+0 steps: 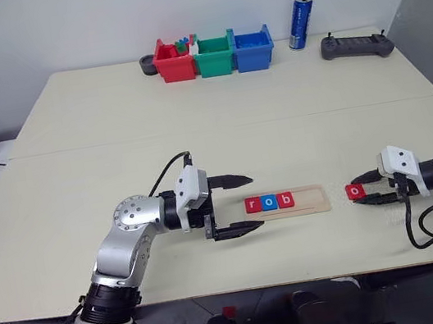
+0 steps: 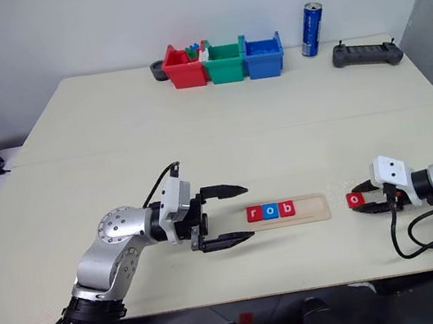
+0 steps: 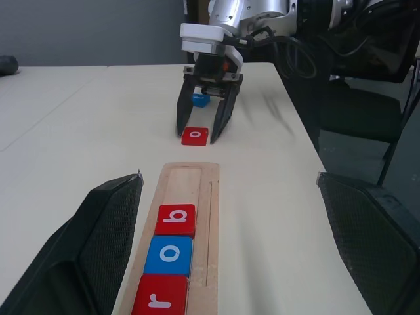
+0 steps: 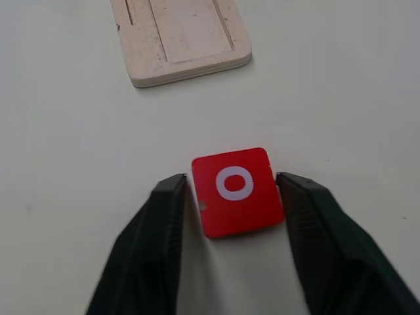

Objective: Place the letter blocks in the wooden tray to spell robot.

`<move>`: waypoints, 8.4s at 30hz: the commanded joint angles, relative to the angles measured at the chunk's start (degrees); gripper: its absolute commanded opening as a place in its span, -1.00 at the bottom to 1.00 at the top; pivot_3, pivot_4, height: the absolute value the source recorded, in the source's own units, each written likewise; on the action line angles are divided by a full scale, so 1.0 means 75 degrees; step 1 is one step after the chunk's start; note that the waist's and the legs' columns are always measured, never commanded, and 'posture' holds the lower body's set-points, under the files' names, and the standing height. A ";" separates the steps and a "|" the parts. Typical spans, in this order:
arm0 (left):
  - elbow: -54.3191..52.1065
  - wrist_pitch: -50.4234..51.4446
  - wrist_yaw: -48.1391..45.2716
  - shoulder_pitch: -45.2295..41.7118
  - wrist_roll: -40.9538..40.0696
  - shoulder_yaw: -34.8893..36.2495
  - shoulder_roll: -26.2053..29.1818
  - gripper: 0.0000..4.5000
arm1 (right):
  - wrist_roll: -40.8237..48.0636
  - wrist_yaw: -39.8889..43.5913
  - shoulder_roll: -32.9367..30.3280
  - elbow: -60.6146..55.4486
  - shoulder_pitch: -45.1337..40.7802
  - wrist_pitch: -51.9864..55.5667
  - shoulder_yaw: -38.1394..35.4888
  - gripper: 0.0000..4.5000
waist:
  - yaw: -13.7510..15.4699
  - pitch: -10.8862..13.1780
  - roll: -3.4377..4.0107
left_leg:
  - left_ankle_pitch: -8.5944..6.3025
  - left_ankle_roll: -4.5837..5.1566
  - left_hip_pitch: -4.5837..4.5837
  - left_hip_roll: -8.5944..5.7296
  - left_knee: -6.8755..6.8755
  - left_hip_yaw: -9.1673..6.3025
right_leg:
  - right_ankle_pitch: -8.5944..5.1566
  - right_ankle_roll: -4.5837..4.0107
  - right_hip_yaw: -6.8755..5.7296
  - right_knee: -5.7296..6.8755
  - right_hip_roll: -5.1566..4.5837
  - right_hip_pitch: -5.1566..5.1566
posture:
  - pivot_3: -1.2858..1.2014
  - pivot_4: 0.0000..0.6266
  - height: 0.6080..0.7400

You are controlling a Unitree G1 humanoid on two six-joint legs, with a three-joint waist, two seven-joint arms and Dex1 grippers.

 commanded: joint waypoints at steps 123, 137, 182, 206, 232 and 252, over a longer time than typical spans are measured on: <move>0.0053 -0.0428 0.0159 -0.0002 0.0080 0.0017 0.0066 1.00 | 0.0750 -1.0615 0.5101 -0.6913 0.1847 0.9329 -0.4359 -0.36 | -0.0014 -0.0027 0.0040 | 0.0001 0.0000 0.0004 0.0013 -0.0007 -0.0002 | 0.0001 -0.0003 0.0015 0.0007 0.0030 0.0000 | 0.03 -0.52 1.00; 0.0277 -0.0556 0.0039 -0.0163 0.0130 -0.0020 0.0043 1.00 | 0.0902 -1.0613 0.5659 -0.8406 0.1339 1.1398 -0.3179 -0.36 | -0.0012 -0.0026 0.0041 | 0.0001 0.0000 -0.0002 0.0012 -0.0008 -0.0007 | 0.0000 -0.0003 0.0009 0.0005 0.0029 -0.0005 | 0.03 -0.52 1.00; 0.0460 -0.0768 -0.0033 -0.0244 0.0245 -0.0099 -0.0037 1.00 | 0.0825 -0.0260 -0.0698 -0.2599 0.0540 0.1656 -0.0720 0.98 | -0.0085 -0.0003 0.0015 | 0.0005 0.0005 0.0008 0.0014 -0.0097 0.0019 | 0.0018 0.0003 0.0003 -0.0107 0.0005 0.0003 | 0.03 -0.52 1.00; 0.0040 -0.0587 0.0018 0.0013 0.0168 -0.0008 0.0256 1.00 | -0.0260 -0.0217 0.0150 -0.0353 -0.0100 -0.0116 0.0189 0.47 | 0.0014 -0.0003 0.0015 | 0.0006 0.0005 0.0002 0.0005 -0.0091 0.0012 | 0.0019 0.0002 -0.0001 -0.0105 -0.0008 0.0005 | 0.03 -0.52 1.00; 0.0169 -0.0627 0.0013 -0.0099 0.0212 -0.0039 0.0217 1.00 | -0.0087 -0.0052 0.0372 -0.1943 -0.0417 0.0509 0.0534 -0.35 | 0.0011 -0.0004 0.0015 | 0.0006 0.0005 0.0002 0.0004 -0.0084 0.0010 | 0.0020 0.0001 -0.0002 -0.0091 -0.0009 0.0002 | 0.03 -0.52 1.00; 0.0049 -0.0568 0.0044 -0.0039 0.0207 -0.0026 0.0283 1.00 | -0.0472 -0.0100 0.0668 -0.1525 -0.0785 0.0262 0.0825 -0.35 | 0.0003 -0.0004 0.0015 | 0.0005 0.0006 0.0001 0.0000 -0.0002 0.0006 | 0.0019 0.0002 0.0000 -0.0006 -0.0003 -0.0003 | 0.03 -0.52 1.00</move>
